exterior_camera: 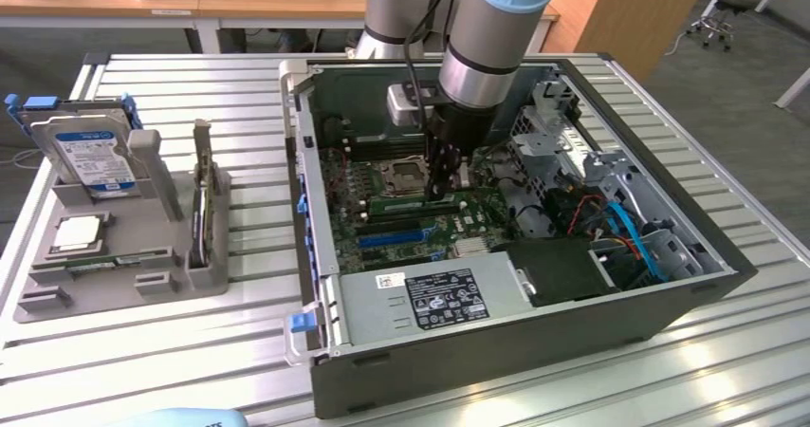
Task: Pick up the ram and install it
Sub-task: 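Insert the ram into the slot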
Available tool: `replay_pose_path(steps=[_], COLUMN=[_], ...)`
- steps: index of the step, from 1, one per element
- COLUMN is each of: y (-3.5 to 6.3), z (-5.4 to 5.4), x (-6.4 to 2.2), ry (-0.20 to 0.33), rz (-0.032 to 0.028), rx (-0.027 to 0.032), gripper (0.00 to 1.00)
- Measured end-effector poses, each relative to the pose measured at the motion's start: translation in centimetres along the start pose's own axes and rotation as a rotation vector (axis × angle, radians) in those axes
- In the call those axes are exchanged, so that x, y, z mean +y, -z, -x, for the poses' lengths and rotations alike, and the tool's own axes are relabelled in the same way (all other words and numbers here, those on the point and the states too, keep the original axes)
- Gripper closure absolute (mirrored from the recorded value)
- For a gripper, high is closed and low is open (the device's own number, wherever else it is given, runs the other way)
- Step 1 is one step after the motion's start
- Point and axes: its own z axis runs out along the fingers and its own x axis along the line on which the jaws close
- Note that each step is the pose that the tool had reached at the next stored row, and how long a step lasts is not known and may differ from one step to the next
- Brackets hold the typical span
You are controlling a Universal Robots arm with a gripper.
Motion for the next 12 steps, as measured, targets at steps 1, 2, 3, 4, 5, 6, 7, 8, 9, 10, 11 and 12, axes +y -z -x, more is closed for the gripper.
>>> replay_pose_path(steps=[1, 2, 3, 4, 5, 6, 7, 8, 9, 10, 11, 12], y=[-0.01, -0.03, -0.04, -0.04, -0.04, -0.04, -0.04, -0.04, -0.05, -0.05, -0.06, -0.07], z=[0.0, 0.0, 0.0, 0.0, 0.0, 0.0, 0.0, 0.0, 0.0, 0.0, 0.0, 0.0], x=[0.0, 0.0, 0.0, 0.0, 0.0, 0.0, -0.02, -0.04, -0.05, -0.05, -0.05, -0.05], ry=[0.0, 0.0, 0.0, 0.0, 0.0, 0.0, 0.0, 0.0, 0.0, 0.0, 0.0, 0.0], rz=[0.0, -0.0001, -0.0001, 0.0, -0.0001, -0.0001, -0.0001, -0.0001, -0.0001, -0.0002, -0.0001, -0.0001], rx=[0.0, -0.0001, -0.0002, -0.0001, -0.0001, 0.0, -0.0001, -0.0002, -0.0002, -0.0003, -0.0001, -0.0001], gripper=[0.89, 0.89, 0.89, 0.89, 0.89, 0.89, 0.89, 0.89, 0.89, 0.89, 0.89, 0.89])
